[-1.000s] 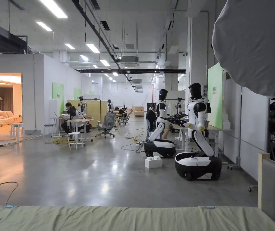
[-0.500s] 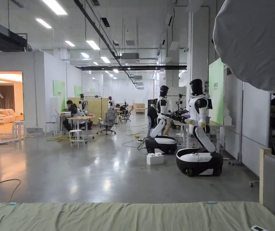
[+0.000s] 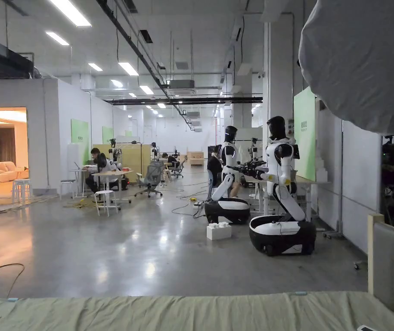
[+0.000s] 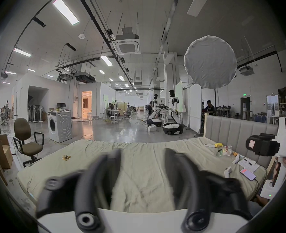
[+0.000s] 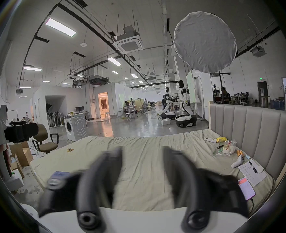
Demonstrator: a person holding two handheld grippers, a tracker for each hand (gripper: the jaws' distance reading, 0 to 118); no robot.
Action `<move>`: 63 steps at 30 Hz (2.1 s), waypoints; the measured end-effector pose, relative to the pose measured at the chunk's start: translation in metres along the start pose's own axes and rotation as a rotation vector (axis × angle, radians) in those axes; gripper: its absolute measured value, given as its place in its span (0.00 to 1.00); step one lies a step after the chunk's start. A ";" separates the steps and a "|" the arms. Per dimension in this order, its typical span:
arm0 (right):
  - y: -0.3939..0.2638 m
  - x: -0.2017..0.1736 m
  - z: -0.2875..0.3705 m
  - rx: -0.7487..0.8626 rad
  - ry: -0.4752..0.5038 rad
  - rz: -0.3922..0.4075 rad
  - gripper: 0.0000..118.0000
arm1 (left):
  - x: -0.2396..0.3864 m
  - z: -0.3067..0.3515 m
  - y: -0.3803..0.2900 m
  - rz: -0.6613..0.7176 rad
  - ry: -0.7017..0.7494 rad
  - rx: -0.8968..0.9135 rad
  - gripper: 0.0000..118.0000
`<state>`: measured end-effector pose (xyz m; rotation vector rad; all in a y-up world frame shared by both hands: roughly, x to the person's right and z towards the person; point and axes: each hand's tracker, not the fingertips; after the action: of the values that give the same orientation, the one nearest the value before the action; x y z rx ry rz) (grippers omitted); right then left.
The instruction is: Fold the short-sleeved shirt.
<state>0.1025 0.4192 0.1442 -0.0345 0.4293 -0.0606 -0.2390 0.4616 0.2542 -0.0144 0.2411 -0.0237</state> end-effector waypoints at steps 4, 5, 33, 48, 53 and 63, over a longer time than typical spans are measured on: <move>-0.001 -0.001 0.000 -0.007 0.001 -0.002 0.81 | -0.001 0.006 0.004 0.023 -0.030 0.060 0.78; 0.000 -0.001 0.000 -0.006 0.000 0.000 0.84 | -0.001 0.006 0.004 0.025 -0.025 0.050 0.80; -0.002 0.008 0.005 0.002 -0.012 -0.059 1.00 | 0.002 0.002 -0.003 0.000 -0.010 0.025 1.00; 0.010 0.011 0.014 0.023 0.023 -0.139 1.00 | 0.006 0.003 -0.003 -0.002 -0.020 0.018 1.00; 0.015 0.009 0.015 0.035 0.034 -0.138 1.00 | 0.003 0.004 -0.001 0.013 -0.014 0.030 1.00; 0.016 0.001 0.013 0.034 0.042 -0.097 1.00 | 0.002 0.008 0.002 0.022 -0.018 0.036 1.00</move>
<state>0.1096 0.4357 0.1549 -0.0205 0.4682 -0.1639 -0.2353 0.4637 0.2617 0.0237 0.2230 -0.0060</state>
